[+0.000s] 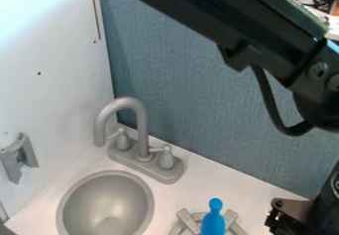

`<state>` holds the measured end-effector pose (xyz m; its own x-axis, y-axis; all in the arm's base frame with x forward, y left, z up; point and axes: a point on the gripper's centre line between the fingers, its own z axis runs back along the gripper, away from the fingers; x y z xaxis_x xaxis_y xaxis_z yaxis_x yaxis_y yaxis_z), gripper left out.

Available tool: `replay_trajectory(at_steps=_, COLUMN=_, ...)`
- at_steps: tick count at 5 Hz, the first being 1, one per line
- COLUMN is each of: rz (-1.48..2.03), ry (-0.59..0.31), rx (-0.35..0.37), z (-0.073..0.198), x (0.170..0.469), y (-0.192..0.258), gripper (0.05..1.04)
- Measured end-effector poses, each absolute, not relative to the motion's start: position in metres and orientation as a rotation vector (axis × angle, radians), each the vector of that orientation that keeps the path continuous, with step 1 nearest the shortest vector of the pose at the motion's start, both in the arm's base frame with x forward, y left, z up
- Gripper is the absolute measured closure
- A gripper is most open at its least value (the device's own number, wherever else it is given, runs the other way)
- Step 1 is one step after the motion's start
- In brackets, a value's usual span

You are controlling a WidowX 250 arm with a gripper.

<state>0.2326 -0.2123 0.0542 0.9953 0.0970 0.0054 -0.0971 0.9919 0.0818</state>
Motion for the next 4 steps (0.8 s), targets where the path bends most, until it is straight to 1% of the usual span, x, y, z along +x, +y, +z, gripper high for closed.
replay_trajectory(at_steps=1, rz=0.098, ry=0.022, rx=0.107, z=0.043, x=0.231, y=-0.210, gripper=0.083)
replay_trajectory(at_steps=2, rz=0.049, ry=-0.028, rx=0.082, z=0.028, x=0.257, y=-0.230, gripper=0.083)
replay_trajectory(at_steps=3, rz=-0.010, ry=-0.059, rx=0.055, z=0.013, x=0.276, y=-0.247, gripper=0.083)
replay_trajectory(at_steps=4, rz=-0.035, ry=-0.092, rx=0.022, z=0.005, x=0.293, y=-0.263, gripper=0.083)
